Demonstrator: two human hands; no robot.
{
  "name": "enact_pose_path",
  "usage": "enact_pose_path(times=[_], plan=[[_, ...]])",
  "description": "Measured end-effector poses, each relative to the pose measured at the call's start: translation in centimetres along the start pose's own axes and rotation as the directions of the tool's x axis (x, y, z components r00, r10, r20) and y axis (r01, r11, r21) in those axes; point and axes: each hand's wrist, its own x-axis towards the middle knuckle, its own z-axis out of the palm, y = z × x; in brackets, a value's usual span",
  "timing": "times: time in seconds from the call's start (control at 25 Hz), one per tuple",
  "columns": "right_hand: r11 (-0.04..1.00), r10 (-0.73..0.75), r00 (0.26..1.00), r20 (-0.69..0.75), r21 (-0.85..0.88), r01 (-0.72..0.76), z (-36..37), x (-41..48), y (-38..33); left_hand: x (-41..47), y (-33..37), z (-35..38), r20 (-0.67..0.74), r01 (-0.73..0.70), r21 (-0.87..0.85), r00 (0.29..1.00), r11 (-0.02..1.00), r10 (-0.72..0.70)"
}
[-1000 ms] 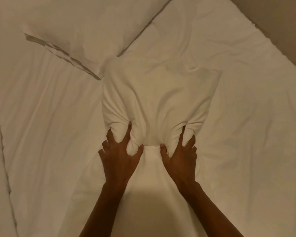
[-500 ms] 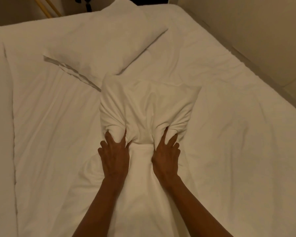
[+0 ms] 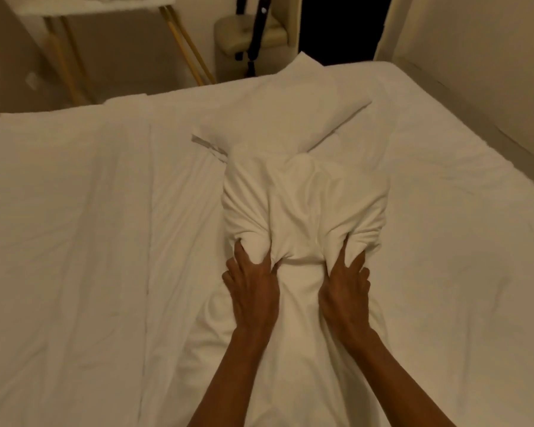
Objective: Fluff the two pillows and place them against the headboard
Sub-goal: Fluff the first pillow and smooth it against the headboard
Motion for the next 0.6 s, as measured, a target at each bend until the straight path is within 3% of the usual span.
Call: enact_pose_path(times=[0.2,0.6], plan=[[0.981,-0.184,0.974,-0.135,0.038,0.191,-5.5,-2.8,-7.9,0.9,-1.9,-8.6,-0.022,0.159,-0.07,0.987,0.985,-0.161],[0.892,-0.452,0.89,-0.064,-0.059,0.449,-18.4,-14.3,-26.6,0.4,-6.4,-33.5,-0.267,0.423,-0.091,0.862,0.902,-0.431]])
